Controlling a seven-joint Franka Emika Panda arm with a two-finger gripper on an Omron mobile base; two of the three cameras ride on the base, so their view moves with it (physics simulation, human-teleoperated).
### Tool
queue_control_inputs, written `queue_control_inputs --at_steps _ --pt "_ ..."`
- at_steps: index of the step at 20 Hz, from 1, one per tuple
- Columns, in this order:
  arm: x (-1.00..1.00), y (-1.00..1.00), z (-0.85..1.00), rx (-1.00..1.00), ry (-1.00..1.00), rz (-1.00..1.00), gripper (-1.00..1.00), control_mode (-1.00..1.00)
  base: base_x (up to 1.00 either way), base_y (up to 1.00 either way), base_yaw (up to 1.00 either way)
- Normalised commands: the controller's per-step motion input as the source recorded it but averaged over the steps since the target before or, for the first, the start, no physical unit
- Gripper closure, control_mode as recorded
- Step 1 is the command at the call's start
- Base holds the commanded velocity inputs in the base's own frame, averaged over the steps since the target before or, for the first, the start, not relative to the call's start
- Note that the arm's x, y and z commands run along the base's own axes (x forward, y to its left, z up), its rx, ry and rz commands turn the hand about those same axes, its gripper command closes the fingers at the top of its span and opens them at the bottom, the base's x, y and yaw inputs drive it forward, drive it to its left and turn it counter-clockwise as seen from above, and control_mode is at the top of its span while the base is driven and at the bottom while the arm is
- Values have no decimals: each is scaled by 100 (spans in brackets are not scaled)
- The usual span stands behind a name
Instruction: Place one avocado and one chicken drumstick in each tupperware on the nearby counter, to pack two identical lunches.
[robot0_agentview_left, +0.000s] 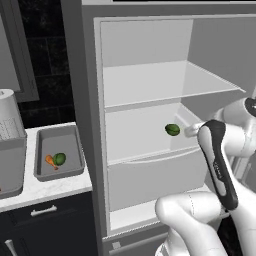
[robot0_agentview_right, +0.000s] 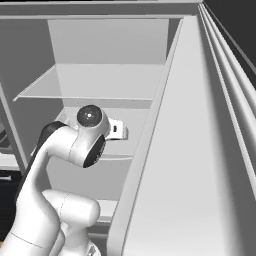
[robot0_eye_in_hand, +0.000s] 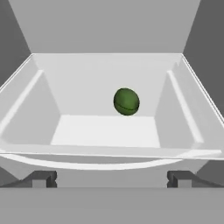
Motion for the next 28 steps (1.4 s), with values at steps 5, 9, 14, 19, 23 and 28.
queue_control_inputs --at_steps 5,9,14,19,23,28 --pt "38 -8 -27 0 -3 7 -100 -100 0 0 0" --pt "48 -5 -19 0 -1 5 -100 -100 0 0 0" --pt "40 -1 -18 0 -6 6 -100 -100 0 0 0" --pt "42 -2 -14 0 -1 5 -100 -100 0 0 0" --pt "49 -1 -18 0 0 3 -100 -100 0 0 0" --pt "38 -10 -15 0 0 4 -100 -100 0 0 0"
